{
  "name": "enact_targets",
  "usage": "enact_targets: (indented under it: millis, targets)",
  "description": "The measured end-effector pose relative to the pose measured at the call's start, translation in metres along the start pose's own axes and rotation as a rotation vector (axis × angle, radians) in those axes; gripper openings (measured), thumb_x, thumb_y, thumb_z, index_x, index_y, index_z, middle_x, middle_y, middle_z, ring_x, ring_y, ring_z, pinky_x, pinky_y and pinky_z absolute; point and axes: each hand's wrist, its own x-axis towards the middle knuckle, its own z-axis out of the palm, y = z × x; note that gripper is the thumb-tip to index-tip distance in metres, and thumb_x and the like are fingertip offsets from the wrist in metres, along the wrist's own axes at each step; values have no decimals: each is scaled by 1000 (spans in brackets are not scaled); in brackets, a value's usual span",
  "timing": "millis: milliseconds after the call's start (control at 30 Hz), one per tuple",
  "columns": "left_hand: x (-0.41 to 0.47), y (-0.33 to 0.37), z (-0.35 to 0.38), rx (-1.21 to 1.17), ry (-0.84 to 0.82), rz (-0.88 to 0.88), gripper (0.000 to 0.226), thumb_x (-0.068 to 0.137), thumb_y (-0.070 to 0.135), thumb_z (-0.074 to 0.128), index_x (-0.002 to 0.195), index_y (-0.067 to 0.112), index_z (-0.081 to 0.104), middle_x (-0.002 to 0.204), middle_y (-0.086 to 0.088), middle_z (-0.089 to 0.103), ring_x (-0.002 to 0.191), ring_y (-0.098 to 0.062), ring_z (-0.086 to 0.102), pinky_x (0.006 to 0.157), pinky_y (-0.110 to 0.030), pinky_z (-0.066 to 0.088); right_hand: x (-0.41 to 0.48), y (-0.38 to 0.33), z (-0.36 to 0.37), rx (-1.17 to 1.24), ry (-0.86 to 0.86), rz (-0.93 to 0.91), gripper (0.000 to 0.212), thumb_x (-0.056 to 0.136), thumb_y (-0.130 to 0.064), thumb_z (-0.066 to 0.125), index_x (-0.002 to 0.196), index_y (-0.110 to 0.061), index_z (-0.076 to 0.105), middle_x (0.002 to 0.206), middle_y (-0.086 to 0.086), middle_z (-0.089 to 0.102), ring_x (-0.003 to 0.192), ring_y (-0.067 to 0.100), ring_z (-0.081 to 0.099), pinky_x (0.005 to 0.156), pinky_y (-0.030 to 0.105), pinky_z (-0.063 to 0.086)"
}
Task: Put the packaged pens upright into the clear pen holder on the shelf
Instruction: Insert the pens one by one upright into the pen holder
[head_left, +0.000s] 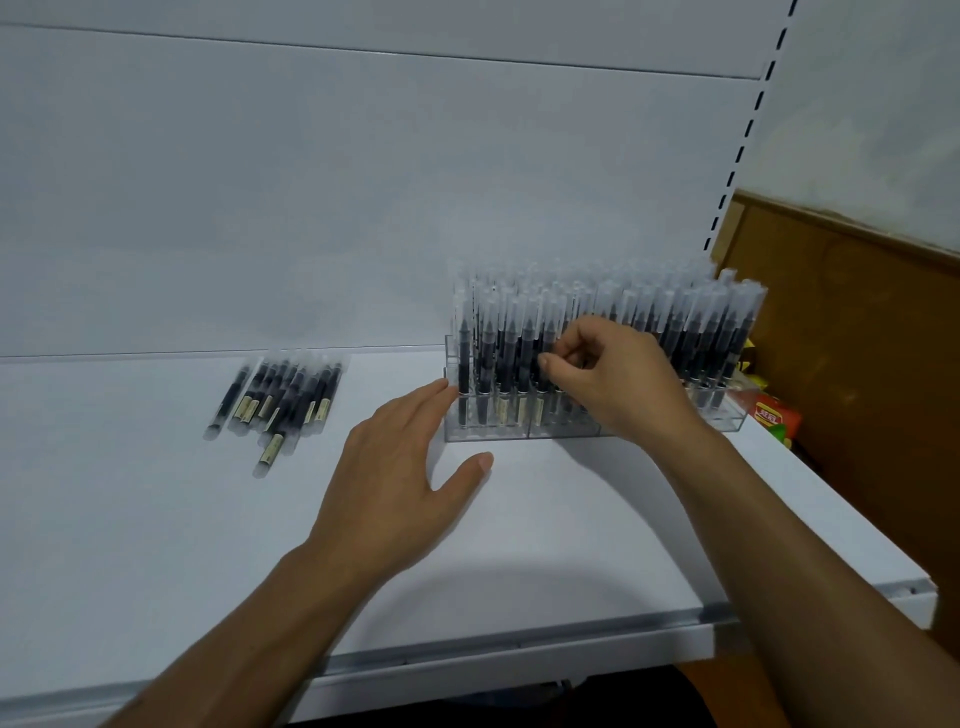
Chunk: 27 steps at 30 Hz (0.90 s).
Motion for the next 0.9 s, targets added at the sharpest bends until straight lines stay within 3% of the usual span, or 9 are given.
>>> enact_targets:
  millis: [167,367,500,633,767,900]
  targets:
    - [0,0,-2,-28,-17,5,70,88,60,51,149,36,27,154,21,25,140,0,22,110,-18,11,-5,-4,-5,-54,-15,8,15,88,-38,69,85,-24,65,70,-11,64,62,1,56,56,17,39]
    - [3,-5,-13,-165,-40,-70,58,90,53,53,144,40,35,142,29,33,136,3,28,105,-17,20,-30,-21,-3,-133,-33,-28,10,89,-43,65,87,-34,67,77,-21,64,74,-2,59,69,26,50]
    - [8,-25,-37,-231,5,-202,45,90,47,58,133,37,50,133,24,50,121,3,47,102,-22,37,-46,-65,32,-137,-266,-162,13,91,-42,60,95,-33,70,87,-19,68,79,-1,60,76,26,50]
    - [13,-60,-69,-123,62,-346,31,89,43,60,118,32,62,113,18,63,102,-4,59,92,-27,45,-36,-103,80,-172,-379,-243,22,95,-38,52,104,-29,69,101,-9,71,93,15,63,85,33,51]
    - [24,-99,-102,-76,108,-509,30,87,41,61,114,29,64,105,16,65,101,-9,61,89,-29,46,-14,-126,129,-262,-403,-211,24,95,-30,45,99,-20,66,101,2,69,95,27,61,77,33,49]
    - [37,-137,-117,12,26,-628,37,88,42,62,119,23,63,115,7,64,101,-12,56,85,-27,40,6,-134,153,-268,-397,-116,17,97,-26,46,91,-17,58,92,3,62,80,24,52,68,29,38]
